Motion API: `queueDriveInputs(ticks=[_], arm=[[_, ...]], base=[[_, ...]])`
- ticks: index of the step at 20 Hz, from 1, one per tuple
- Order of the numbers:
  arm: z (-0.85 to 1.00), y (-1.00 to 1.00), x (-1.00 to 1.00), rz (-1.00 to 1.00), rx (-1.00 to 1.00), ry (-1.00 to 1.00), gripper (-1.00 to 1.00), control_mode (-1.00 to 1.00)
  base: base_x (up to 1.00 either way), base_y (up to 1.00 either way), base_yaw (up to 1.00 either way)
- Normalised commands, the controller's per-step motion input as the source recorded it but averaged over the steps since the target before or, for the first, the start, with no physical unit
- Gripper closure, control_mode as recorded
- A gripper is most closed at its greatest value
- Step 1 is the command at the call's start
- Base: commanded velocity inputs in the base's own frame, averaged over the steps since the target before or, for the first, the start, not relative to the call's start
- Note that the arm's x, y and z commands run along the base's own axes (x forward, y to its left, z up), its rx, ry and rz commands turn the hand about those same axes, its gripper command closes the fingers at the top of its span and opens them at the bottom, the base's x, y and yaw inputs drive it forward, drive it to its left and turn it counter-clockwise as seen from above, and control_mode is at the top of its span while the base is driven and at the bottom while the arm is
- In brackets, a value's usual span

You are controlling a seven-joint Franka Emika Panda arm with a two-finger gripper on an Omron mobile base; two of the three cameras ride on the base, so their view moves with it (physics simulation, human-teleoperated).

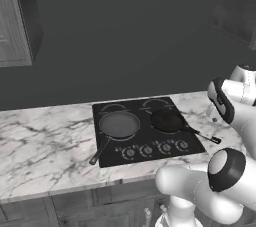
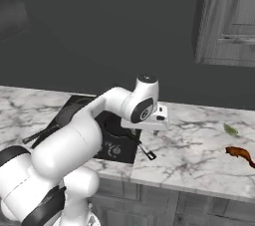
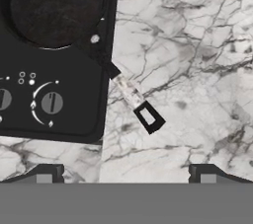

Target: Place both pans onto different burners. Then place the lemon wedge and the chicken drumstick on different pans.

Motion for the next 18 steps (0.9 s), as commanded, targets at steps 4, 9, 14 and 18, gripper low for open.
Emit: queueDriveInputs(ticks=[4,9,14,18], arm=[[0.00,0.00,0.00,0.00,0.00,0.00,-1.00,1.00],[0.00,0.00,0.00,0.00,0.00,0.00,-1.00,1.00],[0.00,0.00,0.00,0.00,0.00,0.00,-1.00,1.00],[0.00,0.00,0.00,0.00,0.00,0.00,-1.00,1.00]], base=[[0.01,-0.12,0.00],[0.08,-0.23,0.00],[0.12,-0.37,0.00],[0.16,-0.26,0.00]])
